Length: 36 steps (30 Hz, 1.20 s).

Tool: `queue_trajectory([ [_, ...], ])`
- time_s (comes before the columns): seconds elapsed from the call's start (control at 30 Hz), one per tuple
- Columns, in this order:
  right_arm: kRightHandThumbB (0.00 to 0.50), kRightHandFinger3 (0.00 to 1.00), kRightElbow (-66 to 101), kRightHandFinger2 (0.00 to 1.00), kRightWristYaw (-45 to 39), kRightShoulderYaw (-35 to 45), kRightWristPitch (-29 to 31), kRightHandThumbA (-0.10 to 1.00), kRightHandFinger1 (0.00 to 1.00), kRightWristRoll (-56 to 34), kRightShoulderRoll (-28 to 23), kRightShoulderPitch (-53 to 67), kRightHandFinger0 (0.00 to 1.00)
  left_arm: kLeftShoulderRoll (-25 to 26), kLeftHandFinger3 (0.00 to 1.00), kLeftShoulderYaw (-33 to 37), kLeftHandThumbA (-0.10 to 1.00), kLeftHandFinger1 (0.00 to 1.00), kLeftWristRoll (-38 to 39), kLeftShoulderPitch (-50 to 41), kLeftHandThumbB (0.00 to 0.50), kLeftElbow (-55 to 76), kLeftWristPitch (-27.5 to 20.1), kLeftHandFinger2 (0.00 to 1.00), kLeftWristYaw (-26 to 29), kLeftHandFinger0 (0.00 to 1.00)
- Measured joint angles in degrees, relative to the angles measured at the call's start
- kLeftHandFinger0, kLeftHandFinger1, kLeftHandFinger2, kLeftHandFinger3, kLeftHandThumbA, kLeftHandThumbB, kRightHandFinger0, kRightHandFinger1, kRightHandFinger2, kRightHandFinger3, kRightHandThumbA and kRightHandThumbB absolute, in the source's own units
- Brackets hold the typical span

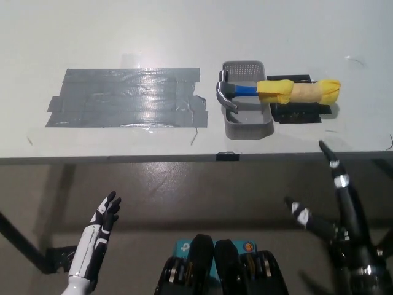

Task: The robot picks the hammer with right hand and hits the black area on the desk and places it back.

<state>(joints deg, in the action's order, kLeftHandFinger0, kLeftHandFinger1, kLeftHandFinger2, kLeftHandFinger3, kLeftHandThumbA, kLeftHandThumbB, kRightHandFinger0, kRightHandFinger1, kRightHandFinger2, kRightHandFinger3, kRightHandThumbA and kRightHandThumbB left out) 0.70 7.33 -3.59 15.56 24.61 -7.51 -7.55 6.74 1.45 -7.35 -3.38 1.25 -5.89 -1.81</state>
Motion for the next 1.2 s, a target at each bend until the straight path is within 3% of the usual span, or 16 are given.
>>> queue_trajectory([
  [0.03,0.323,1.0,0.0,1.0,0.2,0.0,-0.3,0.77,1.0,1.2,-0.5,-1.0,1.0,0.0,1.0,0.0,1.0,1.0,0.0,0.0,0.032,0.0,0.0,1.0,0.0,1.0],
  [0.13,0.331,1.0,-0.4,1.0,0.9,-0.3,-1.3,0.75,1.0,5.0,-1.8,-3.8,1.0,0.0,1.0,0.0,1.0,1.0,0.0,0.0,0.024,-0.1,0.0,1.0,0.0,1.0],
  [0.2,0.346,1.0,-1.1,1.0,1.3,-0.7,-1.9,0.8,1.0,7.4,-2.6,-5.7,1.0,0.0,1.0,0.0,1.0,1.0,0.0,0.0,0.029,-0.1,0.0,1.0,0.0,1.0],
  [0.6,0.341,1.0,-7.7,1.0,3.5,-5.3,-8.5,0.97,1.0,21.9,-5.4,-16.7,1.0,-0.1,1.0,0.0,1.0,1.0,0.0,0.0,0.002,-0.1,0.0,1.0,0.0,1.0],
  [0.73,0.334,1.0,-9.7,1.0,4.7,-7.0,-11.0,0.97,1.0,26.6,-5.9,-19.9,1.0,-0.1,1.0,0.0,1.0,1.0,-0.1,0.1,0.028,0.0,-0.3,1.0,0.0,1.0],
  [1.0,0.325,1.0,-13.1,1.0,6.8,-9.1,-13.8,0.95,1.0,31.0,-6.1,-23.3,1.0,-0.1,1.0,0.0,1.0,1.0,-0.3,0.2,0.001,0.0,-0.9,1.0,0.0,1.0],
  [1.2,0.328,1.0,-16.5,1.0,7.2,-10.5,-15.2,0.96,1.0,32.4,-6.5,-25.6,1.0,-0.1,1.0,0.0,1.0,1.0,-0.3,0.2,0.017,0.0,-1.0,1.0,0.0,1.0],
])
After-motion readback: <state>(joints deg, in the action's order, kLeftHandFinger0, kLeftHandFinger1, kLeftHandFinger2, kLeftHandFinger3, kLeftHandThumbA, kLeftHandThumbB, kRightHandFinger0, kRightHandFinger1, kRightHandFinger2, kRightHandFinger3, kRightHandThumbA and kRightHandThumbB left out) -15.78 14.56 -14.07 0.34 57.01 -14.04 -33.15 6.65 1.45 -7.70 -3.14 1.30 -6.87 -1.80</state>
